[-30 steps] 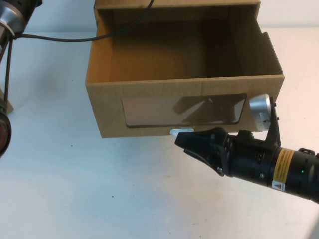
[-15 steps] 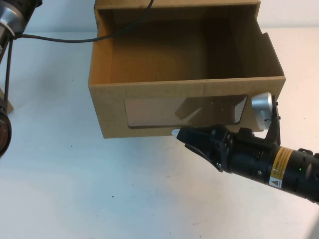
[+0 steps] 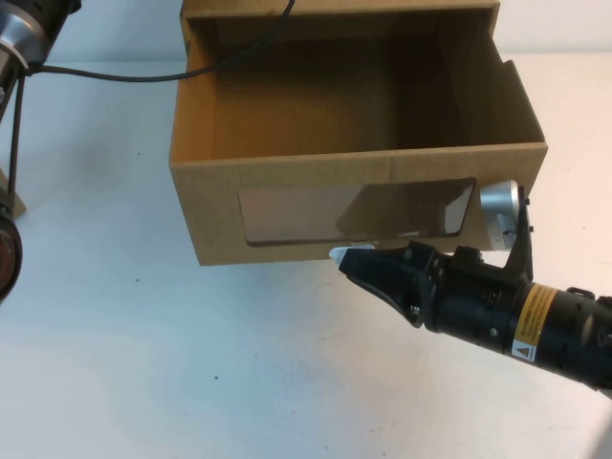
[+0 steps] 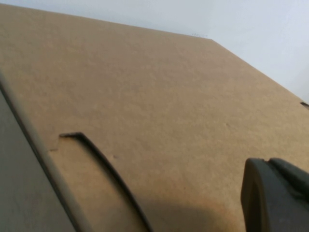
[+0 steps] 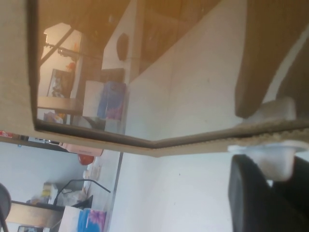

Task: Open the shoe box
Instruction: 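Pull the top drawer of the cardboard box fully open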

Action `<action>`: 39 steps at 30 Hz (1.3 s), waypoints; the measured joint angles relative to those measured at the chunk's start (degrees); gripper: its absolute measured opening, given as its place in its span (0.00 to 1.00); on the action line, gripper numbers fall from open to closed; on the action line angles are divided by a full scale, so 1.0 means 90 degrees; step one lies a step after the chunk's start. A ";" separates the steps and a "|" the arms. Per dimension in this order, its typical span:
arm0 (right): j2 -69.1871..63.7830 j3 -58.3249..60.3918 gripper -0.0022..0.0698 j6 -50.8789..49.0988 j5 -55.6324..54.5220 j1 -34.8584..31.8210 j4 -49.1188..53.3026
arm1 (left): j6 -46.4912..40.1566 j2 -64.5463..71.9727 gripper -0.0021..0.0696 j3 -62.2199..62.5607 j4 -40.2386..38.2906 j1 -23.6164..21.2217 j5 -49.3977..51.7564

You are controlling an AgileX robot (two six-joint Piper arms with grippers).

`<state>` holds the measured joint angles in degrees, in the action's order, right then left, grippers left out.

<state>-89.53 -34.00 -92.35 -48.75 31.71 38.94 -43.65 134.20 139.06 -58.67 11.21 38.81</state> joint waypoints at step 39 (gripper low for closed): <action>-0.0005 0.0808 0.00 -0.0353 -0.1121 0.0513 0.0367 | -0.0006 0.0000 0.01 0.0000 -0.0038 0.0000 0.0076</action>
<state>-89.58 -26.73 -95.53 -58.85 36.33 42.24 -43.70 134.20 139.06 -59.01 11.21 39.49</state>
